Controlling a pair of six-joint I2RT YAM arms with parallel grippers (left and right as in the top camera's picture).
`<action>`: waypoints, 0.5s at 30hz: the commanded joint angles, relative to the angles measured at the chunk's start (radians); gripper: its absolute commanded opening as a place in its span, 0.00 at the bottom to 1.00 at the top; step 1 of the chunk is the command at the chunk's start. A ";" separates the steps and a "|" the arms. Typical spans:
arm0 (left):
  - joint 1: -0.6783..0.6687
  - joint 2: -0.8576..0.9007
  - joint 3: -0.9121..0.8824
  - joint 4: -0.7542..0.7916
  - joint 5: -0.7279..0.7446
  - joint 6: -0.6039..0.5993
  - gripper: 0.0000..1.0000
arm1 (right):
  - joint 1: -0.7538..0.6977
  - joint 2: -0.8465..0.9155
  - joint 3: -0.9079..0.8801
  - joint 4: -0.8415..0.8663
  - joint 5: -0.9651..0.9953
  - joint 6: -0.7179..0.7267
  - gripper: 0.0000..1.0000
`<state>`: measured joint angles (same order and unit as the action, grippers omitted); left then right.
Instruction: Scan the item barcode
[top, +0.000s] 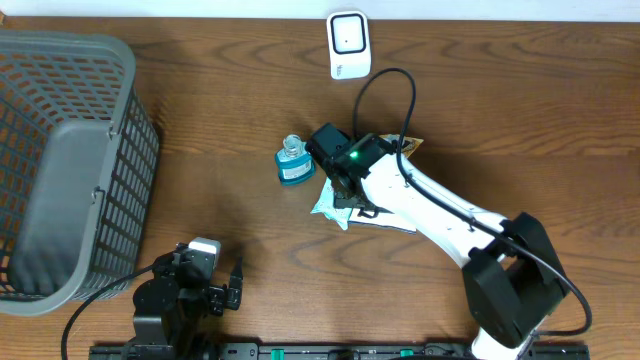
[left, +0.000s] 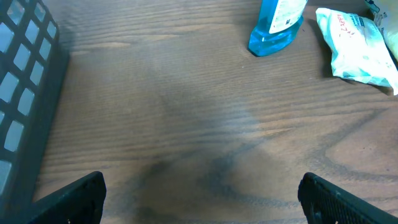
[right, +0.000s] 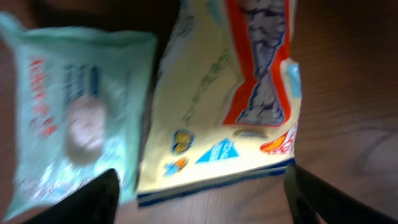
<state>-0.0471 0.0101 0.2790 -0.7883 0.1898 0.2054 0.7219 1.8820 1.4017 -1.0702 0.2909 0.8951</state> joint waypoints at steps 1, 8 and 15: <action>-0.003 -0.006 0.002 -0.001 0.012 -0.009 0.99 | -0.016 0.058 -0.010 0.029 0.079 0.081 0.75; -0.003 -0.006 0.002 -0.001 0.012 -0.009 0.99 | -0.016 0.172 -0.010 0.085 0.076 0.047 0.69; -0.003 -0.006 0.002 -0.001 0.012 -0.009 0.99 | -0.034 0.307 -0.011 0.018 0.005 0.047 0.27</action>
<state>-0.0471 0.0101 0.2787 -0.7879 0.1898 0.2054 0.7044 2.0907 1.4128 -1.0447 0.3576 0.9363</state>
